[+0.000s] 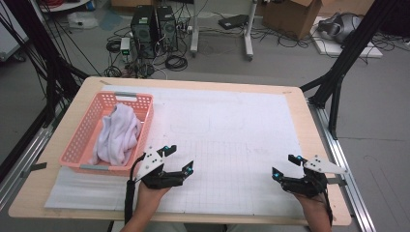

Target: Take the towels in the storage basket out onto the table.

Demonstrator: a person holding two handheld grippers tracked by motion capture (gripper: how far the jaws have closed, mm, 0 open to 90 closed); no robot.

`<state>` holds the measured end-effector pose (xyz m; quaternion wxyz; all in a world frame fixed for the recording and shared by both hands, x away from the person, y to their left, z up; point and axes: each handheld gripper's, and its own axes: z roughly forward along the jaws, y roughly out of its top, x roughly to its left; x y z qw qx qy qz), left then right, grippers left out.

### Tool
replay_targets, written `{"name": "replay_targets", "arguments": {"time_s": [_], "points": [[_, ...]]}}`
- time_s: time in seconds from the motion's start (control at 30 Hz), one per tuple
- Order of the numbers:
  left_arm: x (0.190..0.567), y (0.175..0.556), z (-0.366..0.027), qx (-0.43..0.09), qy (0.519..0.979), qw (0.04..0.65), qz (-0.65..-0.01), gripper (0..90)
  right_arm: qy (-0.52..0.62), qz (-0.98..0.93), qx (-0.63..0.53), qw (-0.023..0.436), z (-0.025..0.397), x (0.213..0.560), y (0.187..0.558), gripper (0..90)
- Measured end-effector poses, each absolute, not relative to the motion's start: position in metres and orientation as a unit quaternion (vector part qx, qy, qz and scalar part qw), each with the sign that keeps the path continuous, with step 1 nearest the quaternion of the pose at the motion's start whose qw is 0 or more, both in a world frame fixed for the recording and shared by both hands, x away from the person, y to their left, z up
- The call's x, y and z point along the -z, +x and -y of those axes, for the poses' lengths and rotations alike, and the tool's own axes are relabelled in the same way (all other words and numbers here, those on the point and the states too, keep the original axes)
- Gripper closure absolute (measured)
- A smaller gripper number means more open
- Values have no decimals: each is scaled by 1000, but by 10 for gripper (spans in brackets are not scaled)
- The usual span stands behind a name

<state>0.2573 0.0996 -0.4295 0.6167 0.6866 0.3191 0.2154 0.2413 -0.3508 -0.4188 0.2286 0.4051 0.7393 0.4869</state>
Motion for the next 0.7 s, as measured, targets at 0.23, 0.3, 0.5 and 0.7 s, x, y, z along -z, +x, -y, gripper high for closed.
{"name": "replay_targets", "arguments": {"time_s": [0.23,0.3,0.5,0.7], "points": [[425,256,-100,-209,685,622,-315,192,404,-739,-486,233,351,418,242,166],[424,256,-98,-208,684,626,-312,193,404,-740,-485,233,352,419,242,166],[417,256,-97,-205,684,628,-309,199,404,-742,-484,230,354,421,245,166],[408,255,-102,-206,683,630,-305,198,403,-742,-485,230,354,421,246,166]]}}
